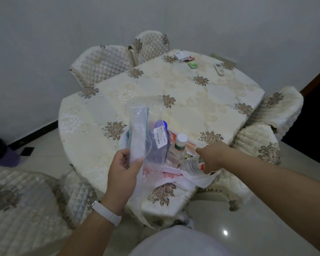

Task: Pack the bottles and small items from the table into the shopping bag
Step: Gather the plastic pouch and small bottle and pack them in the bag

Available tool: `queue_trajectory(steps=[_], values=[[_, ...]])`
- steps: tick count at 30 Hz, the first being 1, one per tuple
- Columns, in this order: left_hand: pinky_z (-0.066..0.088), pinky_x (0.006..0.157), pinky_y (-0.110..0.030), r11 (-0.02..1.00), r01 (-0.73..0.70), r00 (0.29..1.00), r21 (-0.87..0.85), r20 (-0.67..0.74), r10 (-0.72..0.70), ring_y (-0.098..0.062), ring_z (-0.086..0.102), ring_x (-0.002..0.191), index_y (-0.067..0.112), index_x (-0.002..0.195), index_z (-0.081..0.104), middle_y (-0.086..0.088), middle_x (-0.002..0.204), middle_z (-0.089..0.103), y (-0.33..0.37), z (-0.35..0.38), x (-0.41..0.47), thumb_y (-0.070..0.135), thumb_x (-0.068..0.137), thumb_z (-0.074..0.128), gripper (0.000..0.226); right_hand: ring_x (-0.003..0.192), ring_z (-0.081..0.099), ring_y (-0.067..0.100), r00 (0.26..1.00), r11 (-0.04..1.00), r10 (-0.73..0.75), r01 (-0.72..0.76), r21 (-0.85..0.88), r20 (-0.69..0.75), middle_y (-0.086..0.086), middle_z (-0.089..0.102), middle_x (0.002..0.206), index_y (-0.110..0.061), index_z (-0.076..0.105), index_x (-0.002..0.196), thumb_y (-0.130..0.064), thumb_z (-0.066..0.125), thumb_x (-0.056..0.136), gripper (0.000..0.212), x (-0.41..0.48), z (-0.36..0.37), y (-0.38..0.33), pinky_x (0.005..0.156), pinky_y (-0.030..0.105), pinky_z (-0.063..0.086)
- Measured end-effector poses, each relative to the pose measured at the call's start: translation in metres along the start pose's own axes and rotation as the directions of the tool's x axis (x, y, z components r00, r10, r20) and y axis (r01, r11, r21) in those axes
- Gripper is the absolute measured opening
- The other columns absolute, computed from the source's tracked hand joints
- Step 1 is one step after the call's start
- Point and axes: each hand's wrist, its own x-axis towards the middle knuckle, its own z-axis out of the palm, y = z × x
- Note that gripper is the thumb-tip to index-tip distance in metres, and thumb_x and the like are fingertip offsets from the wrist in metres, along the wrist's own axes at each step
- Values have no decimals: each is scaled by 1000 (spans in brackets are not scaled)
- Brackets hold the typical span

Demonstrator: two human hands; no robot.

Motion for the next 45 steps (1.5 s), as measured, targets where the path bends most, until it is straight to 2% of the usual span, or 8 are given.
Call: queue_trajectory(steps=[7, 14, 17, 23, 31, 37, 42, 45], values=[[56, 76, -31, 1000, 8, 1000, 27, 7, -9, -7, 66, 80, 16, 103, 61, -3, 97, 69, 3, 0, -1, 5, 89, 68, 19, 63, 53, 15, 995, 994, 38, -47, -95, -93, -6, 54, 74, -22, 62, 96, -36, 57, 79, 23, 10, -28, -9, 51, 25, 34], [54, 69, -23, 996, -39, 998, 79, 47, 35, -7, 66, 84, 20, 104, 61, 0, 100, 68, 13, 2, 9, 8, 89, 69, 21, 86, 56, 22, 957, 967, 107, -37, 252, -269, 0, 59, 100, -20, 55, 118, -56, 54, 88, 47, 7, -39, 3, 66, 32, 46], [52, 71, -27, 994, -67, 995, 83, 79, 60, -10, 66, 83, 18, 104, 60, -2, 100, 68, 25, 3, 24, 9, 89, 69, 20, 100, 58, 21, 943, 786, 221, -21, 618, -248, -1, 63, 113, -23, 57, 122, -57, 50, 91, 47, 5, -30, 17, 78, 35, 49], [48, 65, -19, 978, -178, 979, 110, 120, 165, 2, 60, 69, 25, 96, 60, 8, 86, 65, 63, 28, 61, 11, 88, 70, 19, 83, 67, 22, 907, 124, 382, 143, 982, -180, 1, 69, 93, -15, 66, 94, -37, 51, 95, 27, 12, -6, 47, 82, 46, 54], [48, 74, -27, 941, -265, 958, 211, 163, 234, -3, 59, 74, 26, 96, 63, 10, 88, 67, 117, 64, 114, 21, 78, 75, 22, 95, 61, 6, 974, 400, 100, 147, 905, -202, -14, 62, 107, -31, 62, 110, -51, 63, 88, 29, 51, 42, 73, 86, 29, 50], [50, 80, -40, 868, -333, 930, 369, 278, 239, -17, 60, 84, 37, 88, 65, -2, 94, 67, 157, 98, 156, 35, 72, 73, 18, 92, 61, 0, 978, 369, -39, 206, 906, -207, -20, 64, 103, -39, 64, 111, -61, 64, 83, 36, 79, 48, 79, 84, 28, 51], [44, 71, -16, 747, -429, 887, 509, 394, 241, 3, 55, 72, 28, 101, 65, 12, 89, 64, 155, 122, 187, 21, 82, 77, 24, 88, 59, 1, 973, 439, -187, 203, 875, -132, -17, 63, 102, -32, 65, 116, -45, 67, 87, 31, 87, 45, 82, 67, 11, 40], [46, 75, -16, 690, -464, 858, 555, 476, 194, -4, 60, 80, 22, 106, 66, 6, 94, 66, 145, 133, 201, 18, 86, 75, 23, 94, 60, 9, 975, 482, -206, 177, 858, -85, -15, 63, 104, -35, 67, 113, -39, 69, 82, 32, 86, 47, 90, 80, 24, 51]])
